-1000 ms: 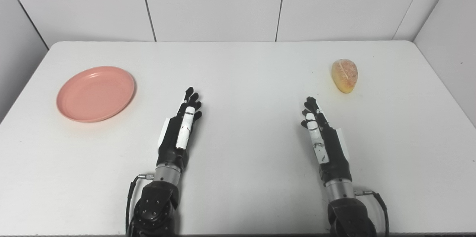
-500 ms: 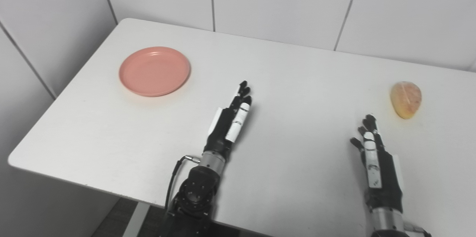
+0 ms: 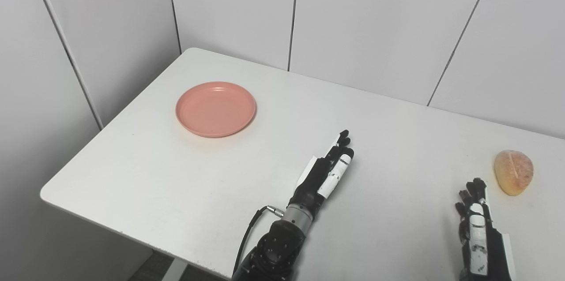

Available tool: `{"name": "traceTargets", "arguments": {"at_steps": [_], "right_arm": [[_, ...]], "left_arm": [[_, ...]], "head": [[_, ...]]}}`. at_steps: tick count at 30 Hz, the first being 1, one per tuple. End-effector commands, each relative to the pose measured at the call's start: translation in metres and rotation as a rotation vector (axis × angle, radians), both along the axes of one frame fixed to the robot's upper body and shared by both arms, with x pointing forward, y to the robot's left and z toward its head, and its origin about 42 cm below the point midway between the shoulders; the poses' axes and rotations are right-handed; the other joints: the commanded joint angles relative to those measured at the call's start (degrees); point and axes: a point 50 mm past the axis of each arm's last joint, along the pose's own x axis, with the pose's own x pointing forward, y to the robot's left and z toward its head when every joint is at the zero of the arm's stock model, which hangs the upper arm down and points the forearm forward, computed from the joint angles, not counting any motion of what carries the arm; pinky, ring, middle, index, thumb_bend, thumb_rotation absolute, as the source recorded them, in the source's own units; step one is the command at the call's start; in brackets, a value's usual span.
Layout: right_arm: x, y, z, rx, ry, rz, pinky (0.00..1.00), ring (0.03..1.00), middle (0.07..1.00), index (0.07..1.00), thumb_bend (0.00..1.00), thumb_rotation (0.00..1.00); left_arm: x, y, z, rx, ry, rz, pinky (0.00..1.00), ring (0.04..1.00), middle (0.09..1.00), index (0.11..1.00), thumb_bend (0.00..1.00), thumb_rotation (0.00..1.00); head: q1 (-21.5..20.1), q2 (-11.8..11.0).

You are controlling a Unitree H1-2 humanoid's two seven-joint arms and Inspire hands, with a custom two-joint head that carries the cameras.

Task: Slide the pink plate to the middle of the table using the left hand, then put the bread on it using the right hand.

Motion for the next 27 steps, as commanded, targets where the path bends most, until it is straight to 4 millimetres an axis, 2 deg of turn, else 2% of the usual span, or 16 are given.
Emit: {"name": "traceTargets", "arguments": {"at_steps": [1,15,22,27], "right_arm": [[-0.004,-0.010,-0.002,-0.017,-0.019,-0.016,1.00,1.000,1.000,1.000,0.15,1.00],[-0.005,-0.008,0.003,-0.018,-0.024,-0.025,1.00,1.000,1.000,1.000,0.14,1.00],[-0.007,-0.008,0.006,-0.013,-0.027,-0.029,1.00,1.000,1.000,1.000,0.14,1.00],[-0.007,-0.009,0.008,-0.026,-0.023,-0.037,1.00,1.000,1.000,1.000,0.13,1.00]], "left_arm": [[-0.008,-0.002,-0.014,-0.006,0.017,-0.007,0.95,0.985,0.993,0.988,0.31,1.00],[-0.010,-0.002,-0.006,-0.027,0.009,0.002,0.94,0.978,0.988,0.986,0.30,1.00],[-0.008,0.000,0.010,-0.051,-0.021,0.016,0.95,0.969,0.980,0.980,0.31,1.00],[-0.002,0.007,0.032,-0.105,-0.070,0.028,0.96,0.964,0.978,0.971,0.31,1.00]], "head": [[0.04,0.20],[0.39,0.65],[0.71,1.15],[0.90,1.24]]}}
